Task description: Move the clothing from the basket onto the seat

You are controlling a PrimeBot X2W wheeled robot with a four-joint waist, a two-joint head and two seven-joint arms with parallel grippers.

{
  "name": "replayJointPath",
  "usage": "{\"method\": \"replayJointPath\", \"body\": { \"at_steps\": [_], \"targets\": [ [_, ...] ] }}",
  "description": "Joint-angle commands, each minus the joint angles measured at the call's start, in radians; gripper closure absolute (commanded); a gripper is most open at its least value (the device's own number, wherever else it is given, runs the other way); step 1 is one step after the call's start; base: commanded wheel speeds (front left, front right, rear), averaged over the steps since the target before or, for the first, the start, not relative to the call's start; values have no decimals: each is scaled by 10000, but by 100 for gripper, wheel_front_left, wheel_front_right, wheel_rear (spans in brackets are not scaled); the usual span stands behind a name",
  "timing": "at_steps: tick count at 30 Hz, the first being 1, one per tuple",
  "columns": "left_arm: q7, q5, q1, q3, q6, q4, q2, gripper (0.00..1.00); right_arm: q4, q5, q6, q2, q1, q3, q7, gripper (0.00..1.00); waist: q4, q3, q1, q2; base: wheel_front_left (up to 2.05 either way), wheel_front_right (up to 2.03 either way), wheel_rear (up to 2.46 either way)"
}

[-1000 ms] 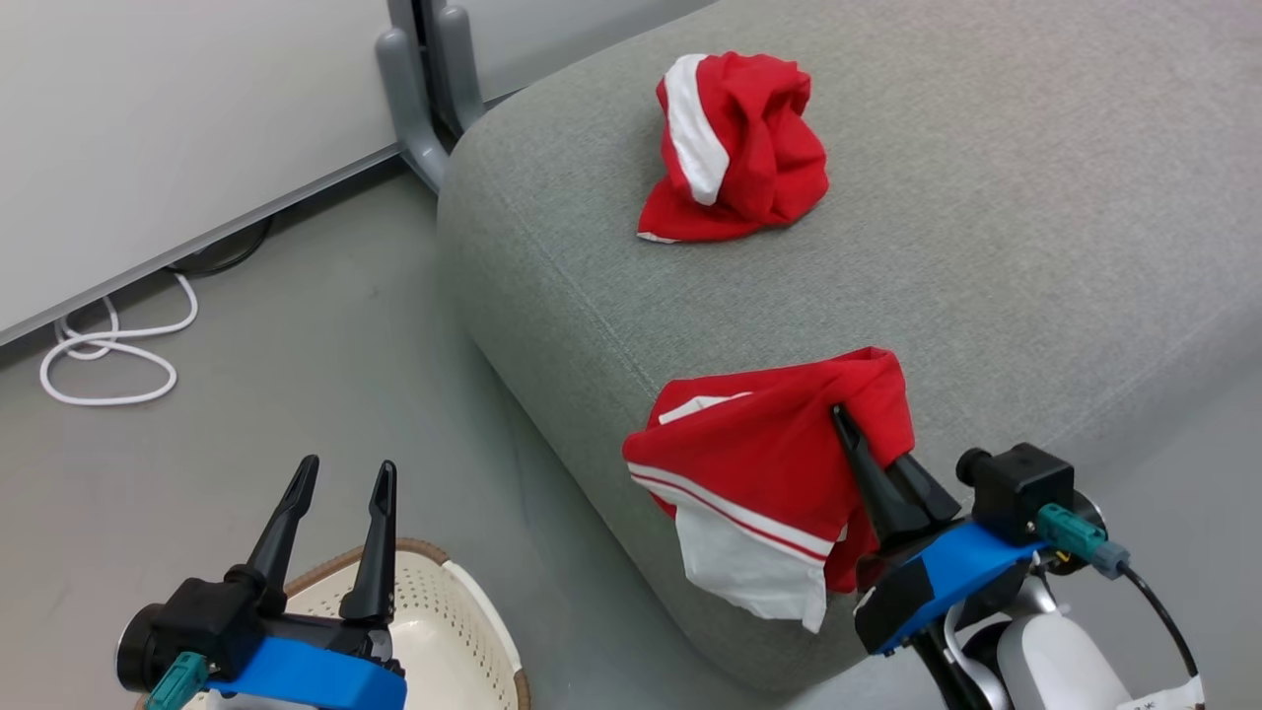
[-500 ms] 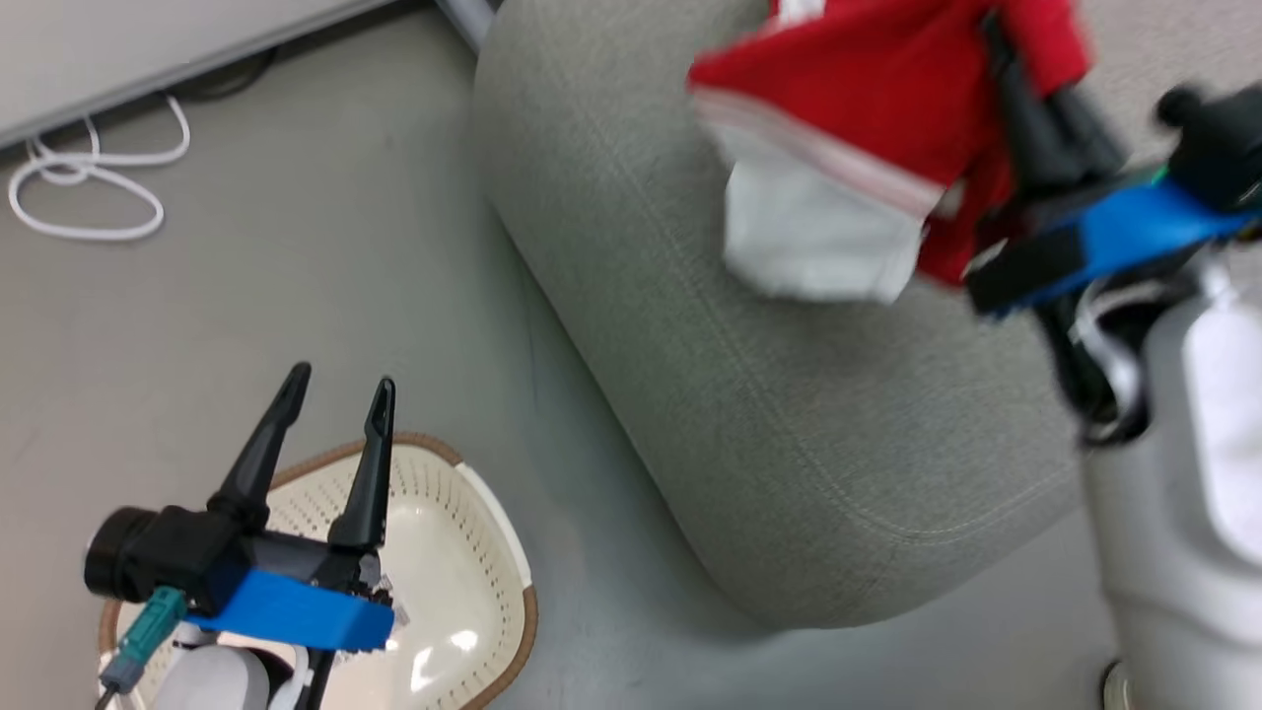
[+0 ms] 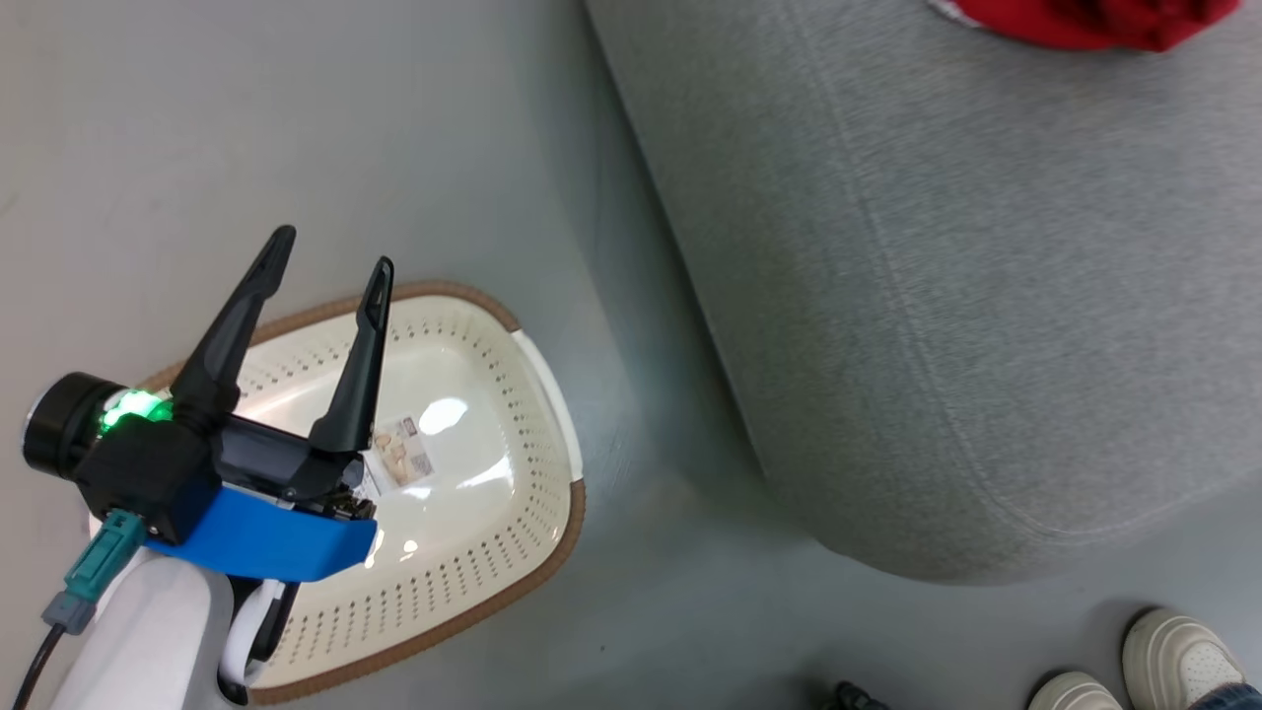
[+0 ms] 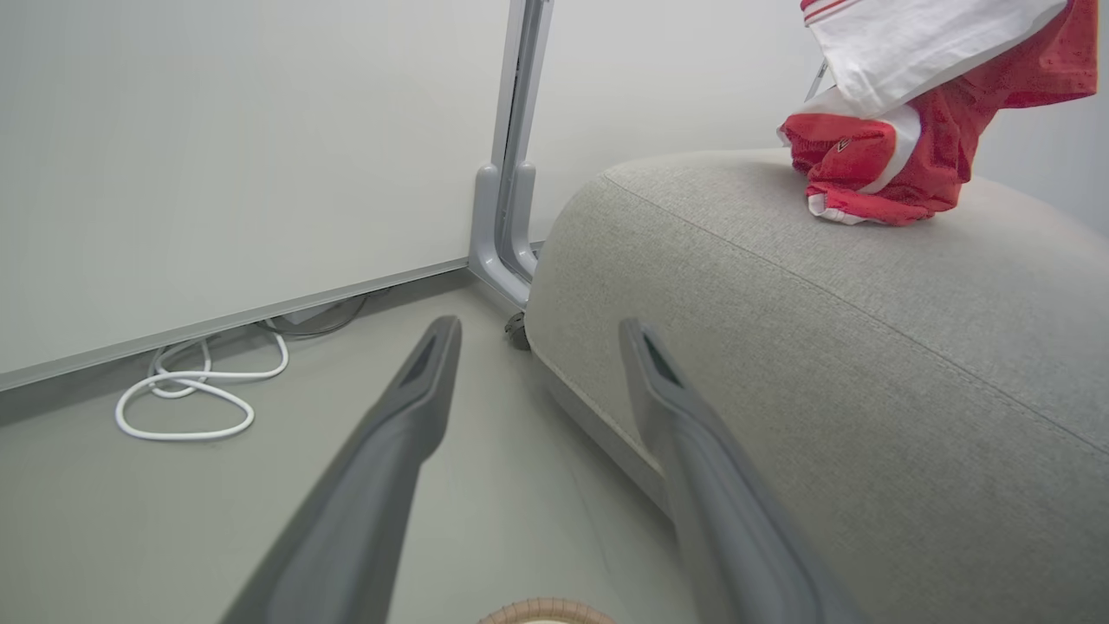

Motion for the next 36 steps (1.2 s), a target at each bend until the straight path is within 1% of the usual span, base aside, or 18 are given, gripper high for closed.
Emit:
{"method": "replayJointPath", "body": {
  "at_steps": [1, 6, 8, 9, 10, 11, 12, 15, 18, 22, 26, 31, 36],
  "targets": [
    [10, 67, -282, 18, -56, -117, 120, 0, 439, -226, 1, -46, -200, -232, -60, 100, 556, 668, -2, 0, 0, 0, 0],
    [-30, 87, -479, -134, -61, -124, 149, 0, 1978, -738, 1, 9, 20, -661, -256, 100, 823, 1021, -2, 0, 0, 0, 0],
    [-111, 67, -518, -267, -73, 23, 80, 0, 2878, -1259, 1, -102, 320, -803, -421, 100, 974, 1001, -2, 0, 0, 0, 0],
    [-130, 36, -524, -299, -77, 83, 63, 0, 3133, -1422, 1, -122, 366, -855, -502, 100, 1024, 951, -2, 0, 0, 0, 0],
    [-161, -2, -543, -334, -68, 153, 41, 0, 3389, -1594, 1, -174, 409, -919, -539, 62, 1067, 883, -2, 0, 0, 0, 0],
    [-192, -19, -557, -374, -72, 220, 6, 0, 3626, -1707, 0, -174, 479, -1030, -553, 7, 1105, 805, -2, 0, 0, 0, 0],
    [-223, -43, -566, -404, -75, 299, -31, 0, 3844, -1841, 0, -134, 539, -1174, -554, 0, 1138, 712, -2, 0, 0, 0, 0],
    [-342, -125, -546, -424, -80, 501, -106, 0, 4225, -2140, 1, -7, 535, -1329, -721, 0, 1180, 403, -2, 0, 0, 0, 0],
    [-466, -196, -514, -456, -89, 703, -229, 0, 4432, -2137, 1, 131, 658, -1402, -1131, 0, 1172, -23, -2, 0, 0, 0, 0],
    [-554, -347, -452, -523, -106, 1085, -522, 0, 4762, -2308, 1, 144, 1077, -1223, -1536, 0, 1199, -742, -2, 0, 0, 0, 0],
    [-613, -513, -160, -480, -123, 1488, -823, 0, 4887, -2460, 1, 364, 1761, -959, -2083, 0, 1225, -1606, -2, 0, 0, 0, 0],
    [-620, -564, 378, 80, -70, 1613, -1320, 0, 4767, -2400, 1, 806, 2825, -407, -2745, 0, 1264, -2667, -2, 0, 0, 0, 0],
    [-623, -506, 1134, 785, -3, 1911, -1800, 0, 4215, -2179, 1, 1278, 4086, 412, -3251, 0, 1407, -3705, -2, 0, 0, 0, 0]
  ]
}}
